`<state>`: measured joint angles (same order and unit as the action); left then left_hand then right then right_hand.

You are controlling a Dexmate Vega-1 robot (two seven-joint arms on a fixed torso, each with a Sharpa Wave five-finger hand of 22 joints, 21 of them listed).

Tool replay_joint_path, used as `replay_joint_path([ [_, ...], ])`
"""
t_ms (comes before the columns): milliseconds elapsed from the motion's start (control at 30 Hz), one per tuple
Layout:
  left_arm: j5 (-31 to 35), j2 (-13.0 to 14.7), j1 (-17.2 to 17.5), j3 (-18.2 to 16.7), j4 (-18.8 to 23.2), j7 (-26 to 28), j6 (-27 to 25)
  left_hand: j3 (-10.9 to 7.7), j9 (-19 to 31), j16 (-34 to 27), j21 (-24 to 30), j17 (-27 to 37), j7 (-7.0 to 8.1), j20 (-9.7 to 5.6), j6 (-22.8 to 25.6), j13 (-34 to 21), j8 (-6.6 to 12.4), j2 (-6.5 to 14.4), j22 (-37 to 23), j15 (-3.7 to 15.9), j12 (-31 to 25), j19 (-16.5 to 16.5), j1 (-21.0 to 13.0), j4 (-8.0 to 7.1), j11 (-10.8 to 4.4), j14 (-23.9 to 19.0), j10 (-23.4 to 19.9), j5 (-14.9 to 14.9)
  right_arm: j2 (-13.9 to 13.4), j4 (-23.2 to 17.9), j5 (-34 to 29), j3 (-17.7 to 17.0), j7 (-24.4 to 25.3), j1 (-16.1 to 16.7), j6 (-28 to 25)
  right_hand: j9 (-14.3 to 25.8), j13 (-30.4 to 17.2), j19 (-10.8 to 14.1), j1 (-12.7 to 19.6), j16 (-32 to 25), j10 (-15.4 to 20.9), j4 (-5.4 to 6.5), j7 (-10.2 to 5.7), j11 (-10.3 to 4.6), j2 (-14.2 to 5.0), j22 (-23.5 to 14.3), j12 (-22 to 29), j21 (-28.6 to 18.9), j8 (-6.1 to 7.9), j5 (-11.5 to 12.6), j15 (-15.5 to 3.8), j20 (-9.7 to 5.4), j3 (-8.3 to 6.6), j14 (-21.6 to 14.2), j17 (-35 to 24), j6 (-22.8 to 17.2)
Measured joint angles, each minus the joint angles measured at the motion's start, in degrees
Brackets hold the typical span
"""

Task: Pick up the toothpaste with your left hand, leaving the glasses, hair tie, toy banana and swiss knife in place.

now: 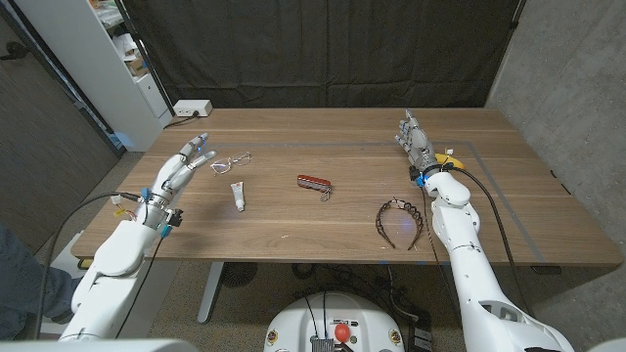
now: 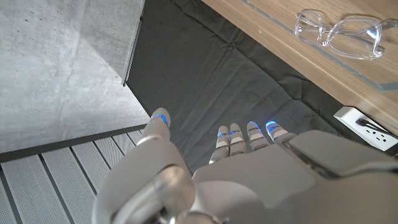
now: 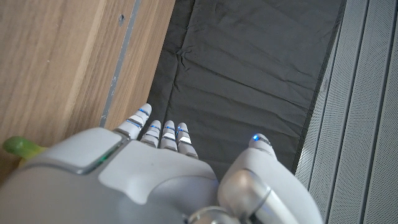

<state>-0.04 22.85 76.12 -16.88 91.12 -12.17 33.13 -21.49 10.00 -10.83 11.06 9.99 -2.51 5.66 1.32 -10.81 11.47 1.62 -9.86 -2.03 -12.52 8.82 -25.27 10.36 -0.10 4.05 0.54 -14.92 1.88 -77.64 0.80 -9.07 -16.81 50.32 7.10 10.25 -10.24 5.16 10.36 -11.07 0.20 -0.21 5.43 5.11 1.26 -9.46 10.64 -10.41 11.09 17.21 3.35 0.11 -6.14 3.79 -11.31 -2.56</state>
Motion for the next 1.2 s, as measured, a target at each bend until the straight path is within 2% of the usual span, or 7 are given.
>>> replay_joint_path([
  [667,4.7,3.0,-0.8,-0.6,-0.4,0.5,-1.5,-1.19,0.0,0.0,0.0,0.0,0.41,0.29,0.0,0.0,0.0,0.0,0.0,0.51,0.0,-0.3,-4.3,0.22,-1.05,-0.1,-0.4,-0.9,0.9,-1.6,-1.9,1.2,2.1,0.0,-1.1,0.0,0.0,0.0,0.0,0.0,0.0,-0.11,0.0,0.0,0.0,0.0,0.0,0.0,0.0,0.0,0.0,0.0,0.11,0.0,0.0,0.0],
  [800,5.6,3.0,-0.8,-0.6,-0.4,0.5,-2.1,-1.36,0.0,0.0,0.0,0.0,1.0,0.29,0.0,0.0,0.0,-0.2,0.0,0.51,0.0,-0.3,-5.2,0.39,-1.05,-0.1,-0.4,-0.9,1.2,-1.3,-1.9,1.3,2.1,-0.3,-1.1,0.0,0.0,0.0,0.0,0.0,0.0,-0.11,0.0,0.0,0.0,0.0,0.0,0.0,0.0,0.0,0.0,0.0,0.11,0.0,0.0,0.0],
  [833,6.0,4.4,-1.6,-0.6,-0.5,0.5,-2.4,-1.43,0.0,0.0,0.0,0.0,1.0,0.29,0.0,0.0,0.0,-0.4,0.0,0.51,0.0,-0.3,-5.5,0.46,-1.05,-0.1,-0.4,-0.9,1.2,-1.2,-2.3,1.3,2.7,-0.4,-0.9,0.0,0.0,0.0,0.0,0.0,0.0,-0.11,0.0,0.0,0.0,0.0,0.0,0.0,0.0,0.0,0.0,0.0,0.11,0.0,0.0,0.0],
  [867,6.5,4.4,-1.6,-0.6,-0.5,0.5,-2.7,-1.61,0.0,0.0,0.0,0.0,1.0,0.29,0.0,0.0,0.0,-0.2,0.0,0.71,0.0,-0.3,-5.9,0.32,-1.05,-0.3,-0.4,-0.9,1.3,-1.1,-2.3,1.3,2.7,-0.5,-0.9,0.0,0.0,0.0,0.0,0.0,0.0,-0.11,0.0,0.0,0.0,0.0,0.0,0.0,0.0,0.0,0.0,0.0,0.11,0.0,0.0,0.0],
  [1200,10.3,6.1,-1.0,-0.4,2.5,0.8,-5.1,-2.08,0.0,0.0,0.0,0.0,1.0,0.32,0.0,0.0,0.0,-0.7,0.0,0.81,0.0,-0.3,-8.0,0.44,-1.35,-0.4,-0.7,-1.2,1.7,-0.4,-2.6,1.4,3.1,-0.9,-0.2,0.0,0.0,0.2,0.0,-0.4,0.0,-0.27,0.0,0.0,0.0,0.0,0.0,0.0,0.0,0.0,0.0,0.21,0.27,0.0,0.0,0.0],
])
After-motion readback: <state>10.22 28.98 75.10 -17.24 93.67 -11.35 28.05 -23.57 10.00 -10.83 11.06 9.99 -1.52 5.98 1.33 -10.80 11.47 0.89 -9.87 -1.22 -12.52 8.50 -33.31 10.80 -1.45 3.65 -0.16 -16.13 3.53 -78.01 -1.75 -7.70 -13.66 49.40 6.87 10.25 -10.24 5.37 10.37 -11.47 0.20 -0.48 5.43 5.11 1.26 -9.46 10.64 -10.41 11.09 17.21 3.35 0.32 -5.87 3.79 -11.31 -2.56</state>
